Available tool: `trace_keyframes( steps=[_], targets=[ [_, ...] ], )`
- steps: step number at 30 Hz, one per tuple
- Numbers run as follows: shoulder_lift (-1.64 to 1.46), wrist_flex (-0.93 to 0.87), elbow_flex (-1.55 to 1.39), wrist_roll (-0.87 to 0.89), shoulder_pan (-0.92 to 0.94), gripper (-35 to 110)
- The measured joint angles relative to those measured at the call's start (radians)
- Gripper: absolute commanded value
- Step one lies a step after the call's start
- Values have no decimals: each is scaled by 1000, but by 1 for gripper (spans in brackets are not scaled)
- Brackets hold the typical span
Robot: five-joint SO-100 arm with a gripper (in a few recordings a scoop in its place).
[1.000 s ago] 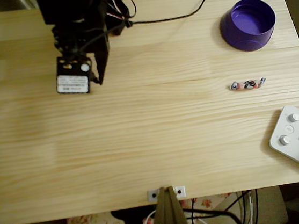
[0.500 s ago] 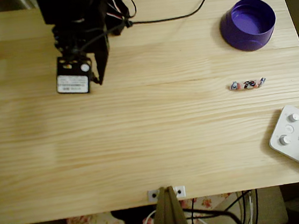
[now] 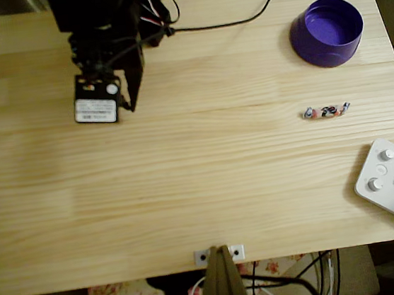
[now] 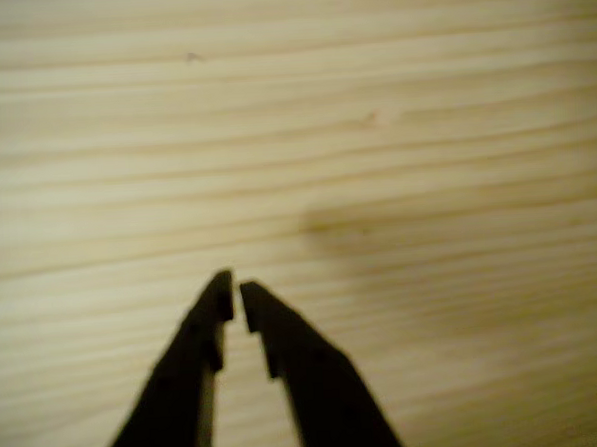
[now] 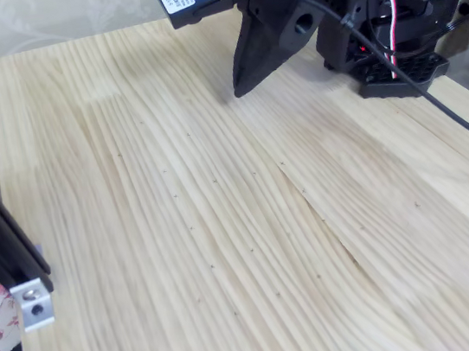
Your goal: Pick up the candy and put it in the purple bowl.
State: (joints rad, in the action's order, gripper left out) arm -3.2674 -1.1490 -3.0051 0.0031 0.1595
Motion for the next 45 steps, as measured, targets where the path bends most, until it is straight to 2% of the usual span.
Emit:
trace_keyframes(
  steps=[45],
  targets=[
    [0,0,0,-17,-34,-1]
  ],
)
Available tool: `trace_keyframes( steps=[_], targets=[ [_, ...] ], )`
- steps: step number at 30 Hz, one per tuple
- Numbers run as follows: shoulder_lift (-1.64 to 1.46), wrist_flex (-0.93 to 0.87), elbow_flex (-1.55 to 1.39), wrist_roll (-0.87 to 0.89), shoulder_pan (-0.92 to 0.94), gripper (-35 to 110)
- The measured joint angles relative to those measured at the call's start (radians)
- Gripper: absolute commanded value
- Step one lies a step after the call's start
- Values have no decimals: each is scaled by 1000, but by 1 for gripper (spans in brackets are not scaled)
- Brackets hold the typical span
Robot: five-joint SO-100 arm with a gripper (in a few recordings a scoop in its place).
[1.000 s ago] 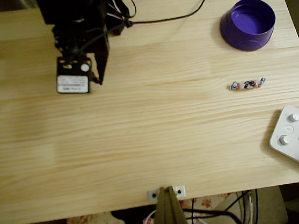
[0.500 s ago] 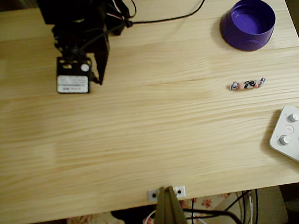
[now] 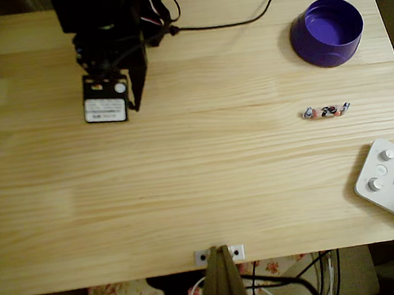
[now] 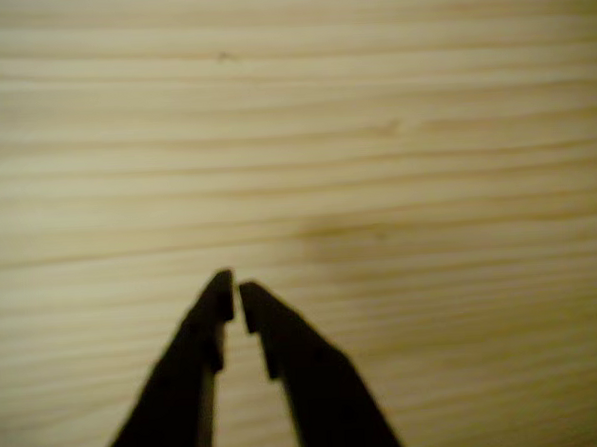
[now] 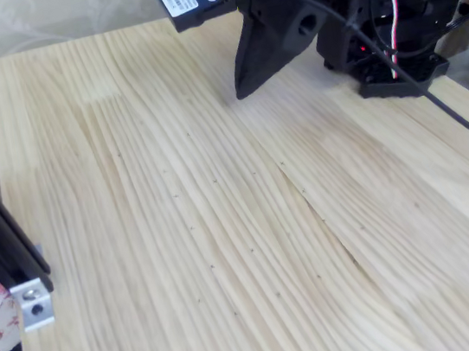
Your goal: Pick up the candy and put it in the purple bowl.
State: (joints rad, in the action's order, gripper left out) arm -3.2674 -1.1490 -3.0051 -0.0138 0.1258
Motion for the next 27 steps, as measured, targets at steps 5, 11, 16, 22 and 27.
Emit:
trace_keyframes(
  steps=[5,11,16,22,27],
  targets=[
    [0,0,0,-11,-15,-1],
    [0,5,0,-15,3,-1],
    [26,37,0,-55,8,-1],
    [124,41,12,-81,23,-1],
    [192,41,86,-87,17,-1]
  ],
)
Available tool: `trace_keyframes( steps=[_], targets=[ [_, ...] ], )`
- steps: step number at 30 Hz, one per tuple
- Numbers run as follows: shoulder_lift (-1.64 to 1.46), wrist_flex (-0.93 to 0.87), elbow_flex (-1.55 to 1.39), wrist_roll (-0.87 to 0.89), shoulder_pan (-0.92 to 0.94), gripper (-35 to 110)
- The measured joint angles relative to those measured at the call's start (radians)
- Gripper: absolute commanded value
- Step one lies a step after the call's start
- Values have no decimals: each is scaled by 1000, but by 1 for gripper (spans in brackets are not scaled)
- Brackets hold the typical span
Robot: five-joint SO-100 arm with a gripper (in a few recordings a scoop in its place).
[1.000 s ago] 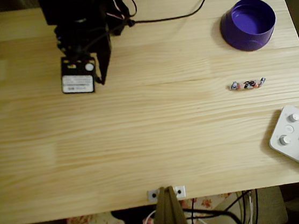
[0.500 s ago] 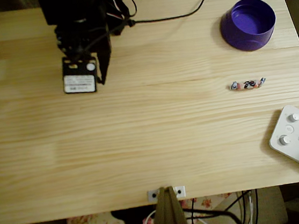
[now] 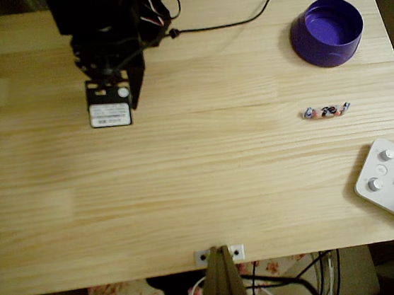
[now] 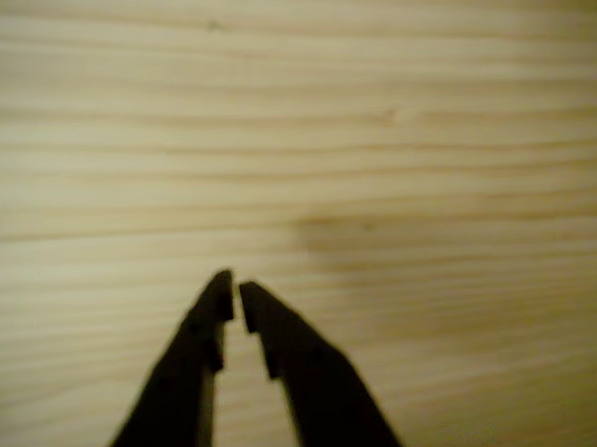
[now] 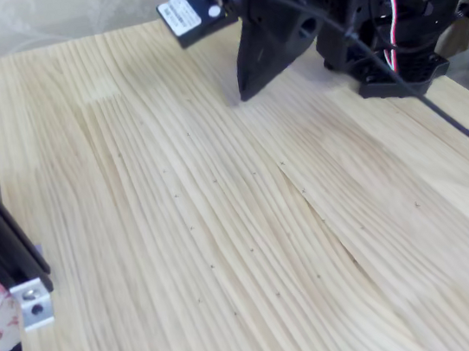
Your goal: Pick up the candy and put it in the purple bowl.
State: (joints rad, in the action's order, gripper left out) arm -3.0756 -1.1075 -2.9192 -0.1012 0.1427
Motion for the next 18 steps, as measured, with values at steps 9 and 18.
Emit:
trace_keyframes(
  steps=[9,18],
  targets=[
    [72,0,132,-149,-34,-1],
    [233,38,236,-258,-66,-1]
  ],
)
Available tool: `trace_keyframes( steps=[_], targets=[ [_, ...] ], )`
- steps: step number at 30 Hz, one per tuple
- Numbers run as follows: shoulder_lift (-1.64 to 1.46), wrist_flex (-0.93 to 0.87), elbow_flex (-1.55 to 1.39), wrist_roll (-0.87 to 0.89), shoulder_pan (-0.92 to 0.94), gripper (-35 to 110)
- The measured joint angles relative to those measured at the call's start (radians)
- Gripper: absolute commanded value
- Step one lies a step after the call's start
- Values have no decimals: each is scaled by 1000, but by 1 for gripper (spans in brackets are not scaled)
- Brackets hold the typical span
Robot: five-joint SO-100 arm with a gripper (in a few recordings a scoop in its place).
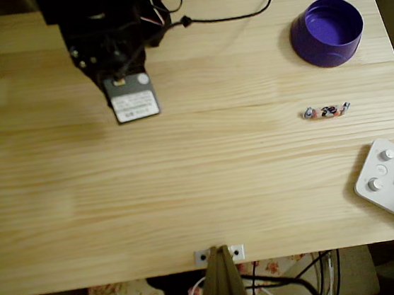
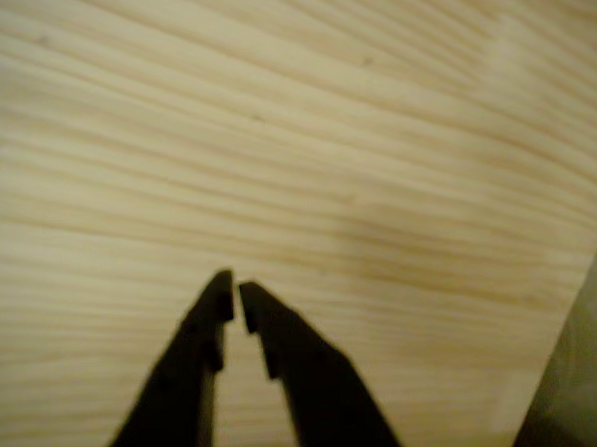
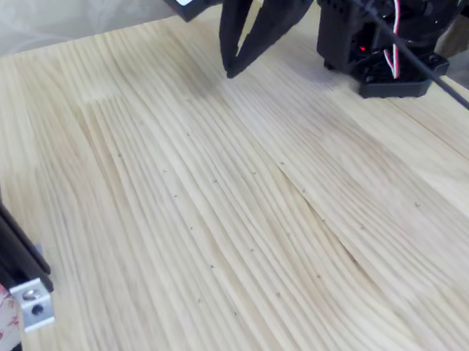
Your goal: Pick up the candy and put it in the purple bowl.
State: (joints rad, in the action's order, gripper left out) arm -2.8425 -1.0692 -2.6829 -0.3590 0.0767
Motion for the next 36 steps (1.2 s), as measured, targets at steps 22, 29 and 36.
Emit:
trace_keyframes(
  steps=[22,29,36],
  targets=[
    [359,87,278,-353,-273,-1],
    [431,103,333,-423,-393,-1],
    [491,92,449,-453,-520,-1]
  ],
)
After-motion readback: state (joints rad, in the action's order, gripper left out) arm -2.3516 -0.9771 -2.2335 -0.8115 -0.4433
